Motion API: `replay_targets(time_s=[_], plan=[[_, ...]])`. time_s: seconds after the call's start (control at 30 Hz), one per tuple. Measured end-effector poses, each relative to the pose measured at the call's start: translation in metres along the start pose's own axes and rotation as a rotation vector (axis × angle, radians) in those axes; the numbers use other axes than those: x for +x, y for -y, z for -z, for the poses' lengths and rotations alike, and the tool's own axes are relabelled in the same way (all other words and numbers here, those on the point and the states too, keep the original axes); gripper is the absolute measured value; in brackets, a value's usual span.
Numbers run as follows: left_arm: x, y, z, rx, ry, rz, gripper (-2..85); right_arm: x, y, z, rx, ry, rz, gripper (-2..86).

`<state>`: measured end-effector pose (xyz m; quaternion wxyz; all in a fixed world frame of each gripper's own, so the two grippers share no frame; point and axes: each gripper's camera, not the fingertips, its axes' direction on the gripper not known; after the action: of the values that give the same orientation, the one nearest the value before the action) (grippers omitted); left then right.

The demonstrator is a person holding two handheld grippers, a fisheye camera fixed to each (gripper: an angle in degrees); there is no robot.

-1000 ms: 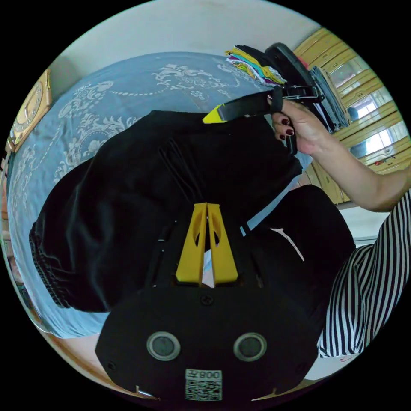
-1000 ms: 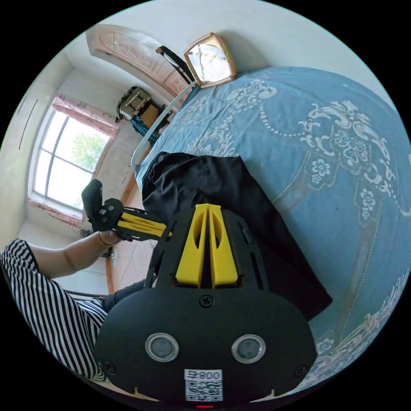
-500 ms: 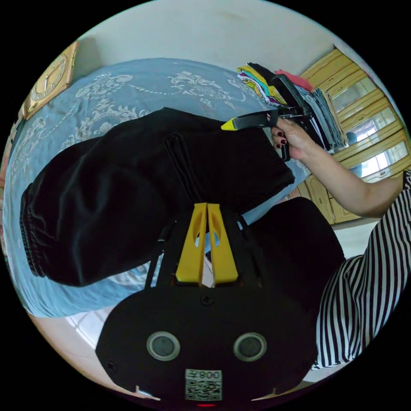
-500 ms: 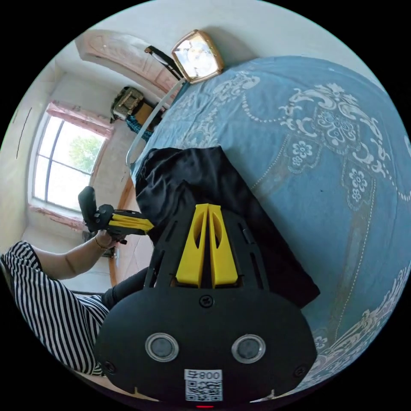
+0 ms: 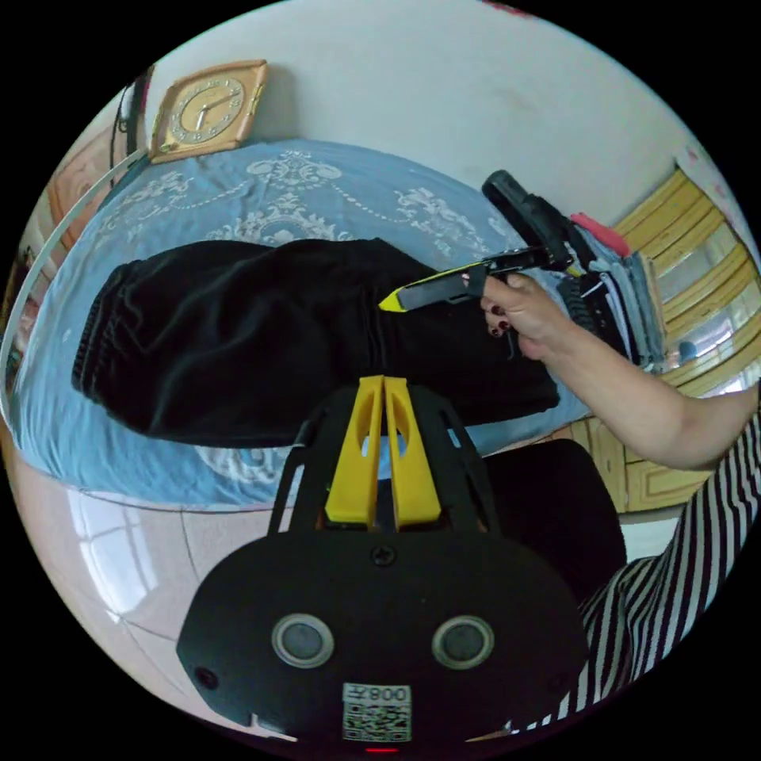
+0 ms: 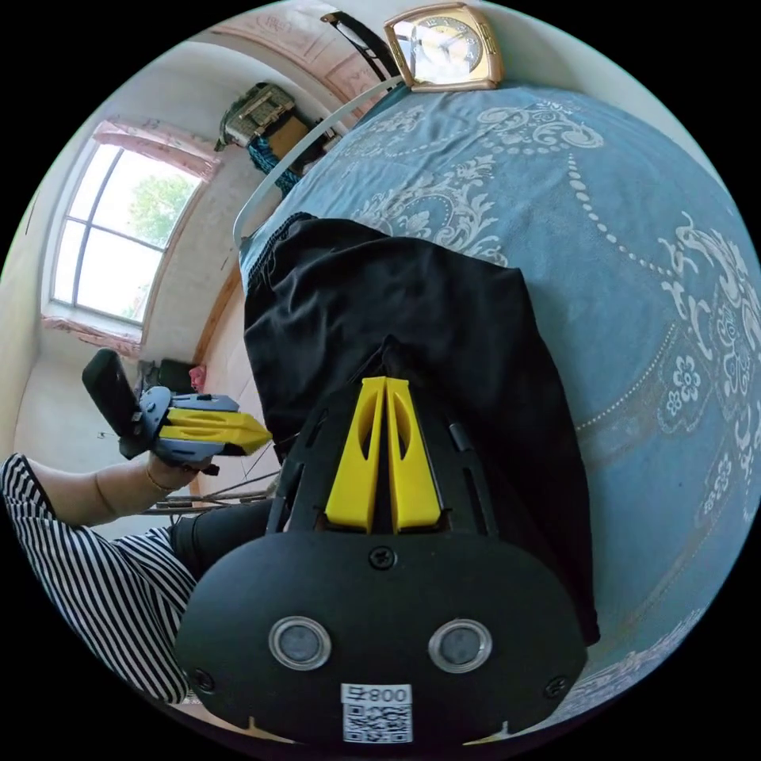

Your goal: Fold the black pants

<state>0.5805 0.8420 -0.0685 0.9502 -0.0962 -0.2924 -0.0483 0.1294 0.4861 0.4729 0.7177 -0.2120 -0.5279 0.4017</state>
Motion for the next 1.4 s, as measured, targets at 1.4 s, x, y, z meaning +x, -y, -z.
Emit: replay_targets(time_s=[1.4], plan=[[0.453, -0.13, -0.111, -0.21, 0.298, -0.918, 5.7, 0.1, -0.331, 0.107, 0.375, 0.341, -0.548, 6.1]])
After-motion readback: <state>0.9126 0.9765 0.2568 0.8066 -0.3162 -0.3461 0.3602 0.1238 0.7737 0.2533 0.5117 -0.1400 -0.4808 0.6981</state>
